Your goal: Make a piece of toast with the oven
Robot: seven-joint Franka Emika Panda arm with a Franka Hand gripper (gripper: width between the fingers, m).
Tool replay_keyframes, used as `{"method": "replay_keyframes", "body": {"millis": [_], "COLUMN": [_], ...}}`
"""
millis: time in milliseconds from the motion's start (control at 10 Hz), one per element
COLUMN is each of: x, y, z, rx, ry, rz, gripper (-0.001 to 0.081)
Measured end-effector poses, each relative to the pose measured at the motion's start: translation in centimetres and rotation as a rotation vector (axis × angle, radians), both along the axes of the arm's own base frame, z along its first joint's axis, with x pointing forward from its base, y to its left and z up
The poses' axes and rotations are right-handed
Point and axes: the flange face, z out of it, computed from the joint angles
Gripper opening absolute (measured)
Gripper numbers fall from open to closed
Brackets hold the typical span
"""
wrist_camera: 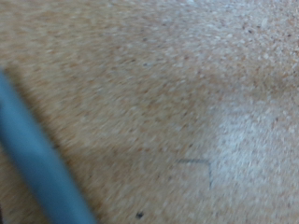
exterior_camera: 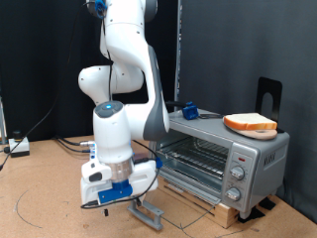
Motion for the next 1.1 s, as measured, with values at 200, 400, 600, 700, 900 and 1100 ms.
{"method": "replay_keyframes", "body": {"millis": [200, 400, 600, 700, 900, 1100], "x": [-0.4, -0.5, -0.8, -1.2, -2.0, -2.9], "y": [-0.1, 0.8, 1.2, 1.4, 1.7, 2.2], "z": [0.9, 1.8, 4.5, 5.8, 8.4, 10.7], "rx": [0.022, 0.137, 0.276, 0.334, 0.394, 0.400], "ry": [0.004, 0.002, -0.030, -0.020, 0.011, 0.028], "rz": [0.006, 0.075, 0.167, 0.207, 0.271, 0.330], "gripper": [0.0810, 0.0810, 0.0810, 0.0810, 0.0810, 0.0810]}}
